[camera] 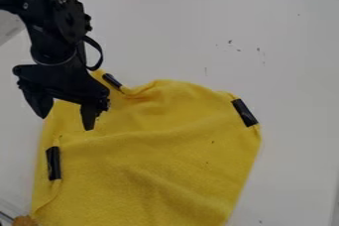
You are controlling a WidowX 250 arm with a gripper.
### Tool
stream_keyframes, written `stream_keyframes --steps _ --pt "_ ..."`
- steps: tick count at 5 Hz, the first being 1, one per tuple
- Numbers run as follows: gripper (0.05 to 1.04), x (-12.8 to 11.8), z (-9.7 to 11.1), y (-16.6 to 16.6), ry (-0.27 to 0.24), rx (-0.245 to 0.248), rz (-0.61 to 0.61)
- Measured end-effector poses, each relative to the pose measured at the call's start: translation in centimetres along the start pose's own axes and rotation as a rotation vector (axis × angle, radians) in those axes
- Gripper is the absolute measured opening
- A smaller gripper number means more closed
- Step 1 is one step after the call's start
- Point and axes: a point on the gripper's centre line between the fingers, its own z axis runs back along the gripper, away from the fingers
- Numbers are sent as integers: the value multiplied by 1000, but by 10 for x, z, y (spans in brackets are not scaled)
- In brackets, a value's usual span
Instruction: Fix the top left of the cloth
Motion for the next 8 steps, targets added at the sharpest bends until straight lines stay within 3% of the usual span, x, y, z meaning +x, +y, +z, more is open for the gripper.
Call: stream_keyframes --steps 1,2,3,5,8 --pt "1001 -2 -3 -1 14 -1 0" --pt "1001 14 -11 -1 13 6 -19" --pt "1001 44 -22 -5 13 -19 -41" --pt "1001 93 -52 -9 17 -75 64" --pt "1000 107 -73 -10 39 -110 172"
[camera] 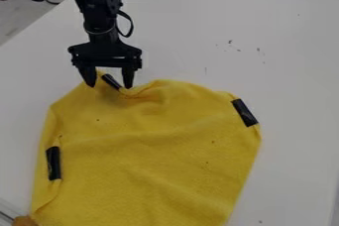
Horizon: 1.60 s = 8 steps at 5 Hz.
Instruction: Fix the top left of the cloth
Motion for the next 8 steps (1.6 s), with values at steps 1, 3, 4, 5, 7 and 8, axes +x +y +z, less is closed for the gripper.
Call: stream_keyframes --steps 1,3,4,5,7,8 --pt "946 6 3 0 4 7 15" --pt "355 17 7 1 -3 19 -7" --pt "144 27 13 -6 -27 25 -15" --pt "58 35 12 -9 -16 32 -10" --pt "217 32 16 -11 -33 41 -75" --pt "471 20 25 -7 -35 53 -69"
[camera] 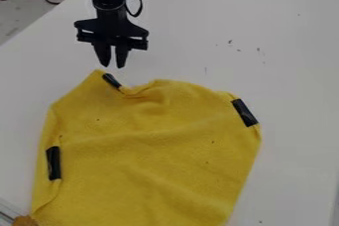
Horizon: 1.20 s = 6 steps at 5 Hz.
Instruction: Fix the top left of the cloth
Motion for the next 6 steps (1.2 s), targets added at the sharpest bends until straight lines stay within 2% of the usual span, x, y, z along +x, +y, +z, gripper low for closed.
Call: stream_keyframes --steps 1,2,5,6 --pt "781 -11 -7 -2 21 -13 31" --pt "1001 -13 -9 -3 19 -21 64" --pt "999 -20 -36 -4 52 -66 89" --pt "948 -18 -38 -3 43 -69 95"
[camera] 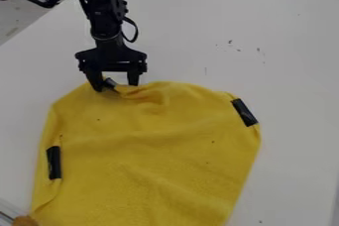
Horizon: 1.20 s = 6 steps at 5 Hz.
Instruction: Fix the top left of the cloth
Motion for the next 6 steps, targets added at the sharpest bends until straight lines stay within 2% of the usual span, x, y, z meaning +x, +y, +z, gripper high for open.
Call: stream_keyframes --steps 2,3,4,5,6 --pt "395 4 2 3 -7 23 6" --pt "198 15 9 -1 -31 34 1" --pt "91 23 16 -5 -48 49 -2" --pt "72 32 19 -9 -45 58 3" --pt "99 41 9 -14 -11 74 25"
